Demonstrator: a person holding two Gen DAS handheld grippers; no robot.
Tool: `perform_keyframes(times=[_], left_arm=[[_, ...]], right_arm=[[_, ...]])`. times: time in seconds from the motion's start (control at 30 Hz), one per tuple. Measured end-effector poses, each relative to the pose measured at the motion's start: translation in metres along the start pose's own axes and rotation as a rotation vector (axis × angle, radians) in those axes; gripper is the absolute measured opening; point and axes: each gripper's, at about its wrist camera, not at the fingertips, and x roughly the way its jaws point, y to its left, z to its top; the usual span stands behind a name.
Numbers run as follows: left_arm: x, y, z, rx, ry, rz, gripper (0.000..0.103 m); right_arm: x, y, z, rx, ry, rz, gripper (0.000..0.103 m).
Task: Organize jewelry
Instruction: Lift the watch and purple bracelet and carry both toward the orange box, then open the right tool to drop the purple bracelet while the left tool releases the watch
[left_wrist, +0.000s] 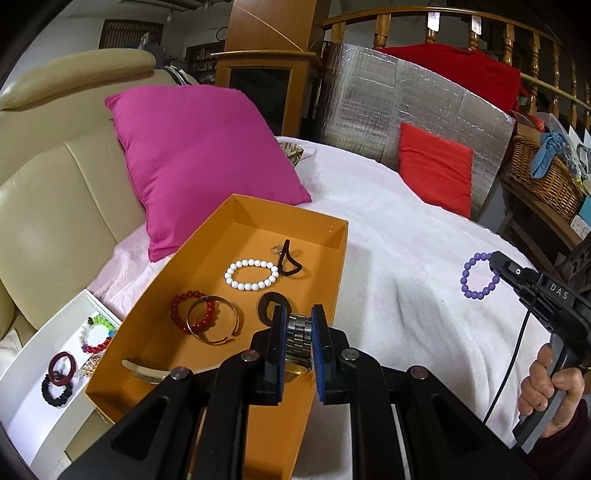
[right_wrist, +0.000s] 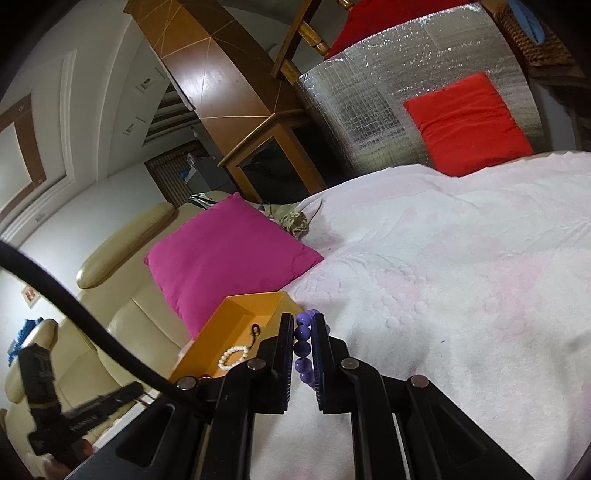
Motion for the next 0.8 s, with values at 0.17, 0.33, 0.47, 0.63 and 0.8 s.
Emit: perform_keyframes(times=[0.17,0.33,0.47,0.63,0.8], left_arm=[[0.013,0.005,-0.005,-0.007,0.021,-0.022,0.013],[0.029,0.009,-0.009,-0.018,0.058,-0.037,0.013],[0.037,0.014,-0.008,-0.024,0.068,-0.042,0.013],[0.046,0.024,-0.010,-0.043,0.090,-0.044,0.013],[0.056,0.036,-0.012,-0.063,0.120,-0.034,0.013]], right_arm=[[0.013,0.018,0.004,-0.048,0.022,0.056,0.011],[0.048,0.044,0.012,-0.076,0.101,0.153,0.011],[0.094,0.071,0.020,-0.079,0.197,0.188,0.011],[0.167,0.111,0.025,-0.087,0.344,0.206,0.011],[0.236,0.140,0.016,-0.099,0.475,0.184,0.011]])
